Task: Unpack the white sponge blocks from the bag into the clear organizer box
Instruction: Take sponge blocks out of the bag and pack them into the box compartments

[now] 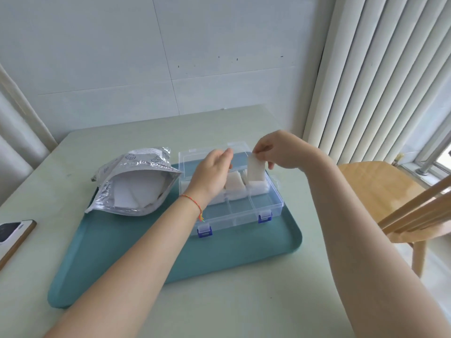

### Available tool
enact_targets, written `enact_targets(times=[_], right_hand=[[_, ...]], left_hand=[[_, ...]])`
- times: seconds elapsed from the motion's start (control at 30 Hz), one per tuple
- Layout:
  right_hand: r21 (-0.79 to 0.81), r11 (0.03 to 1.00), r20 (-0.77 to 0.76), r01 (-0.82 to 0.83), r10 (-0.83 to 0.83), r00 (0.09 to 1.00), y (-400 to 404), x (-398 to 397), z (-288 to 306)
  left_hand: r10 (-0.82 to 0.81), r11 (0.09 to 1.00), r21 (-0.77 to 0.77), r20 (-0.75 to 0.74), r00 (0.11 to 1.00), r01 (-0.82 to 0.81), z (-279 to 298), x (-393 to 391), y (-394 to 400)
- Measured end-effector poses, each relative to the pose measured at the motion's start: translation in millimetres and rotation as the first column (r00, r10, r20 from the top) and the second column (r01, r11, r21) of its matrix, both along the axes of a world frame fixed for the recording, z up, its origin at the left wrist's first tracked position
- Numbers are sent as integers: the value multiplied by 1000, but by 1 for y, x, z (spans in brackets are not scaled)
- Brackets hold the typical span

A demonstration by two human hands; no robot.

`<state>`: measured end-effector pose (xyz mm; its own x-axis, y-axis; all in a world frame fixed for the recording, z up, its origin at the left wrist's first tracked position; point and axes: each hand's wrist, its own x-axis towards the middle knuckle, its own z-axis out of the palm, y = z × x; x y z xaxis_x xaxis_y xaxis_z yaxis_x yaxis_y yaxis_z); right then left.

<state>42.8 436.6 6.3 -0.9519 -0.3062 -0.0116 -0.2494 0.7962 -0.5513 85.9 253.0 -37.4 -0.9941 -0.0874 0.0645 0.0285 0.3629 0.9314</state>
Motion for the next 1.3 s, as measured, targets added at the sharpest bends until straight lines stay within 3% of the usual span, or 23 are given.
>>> enact_targets(times=[0.13, 0.67, 0.97, 1.17, 1.3], right_hand=[[0, 1000, 6, -10, 10, 1000, 0, -7, -9], [83, 992, -17, -97, 99, 995, -4, -11, -18], [145, 989, -82, 6, 6, 997, -15, -15, -29], [289, 956, -147, 48, -5, 989, -20, -21, -36], [216, 973, -232, 75, -24, 972, -23, -19, -23]], left_hand=[[-46, 990, -135, -13, 999, 43, -4, 2, 11], [-128, 903, -422, -75, 989, 85, -11, 7, 19], [-256, 749, -629, 15, 966, 209, -12, 1, 24], [-269, 717, -664, 21, 963, 214, -11, -3, 28], [-267, 739, -658, -89, 960, 145, -9, -1, 22]])
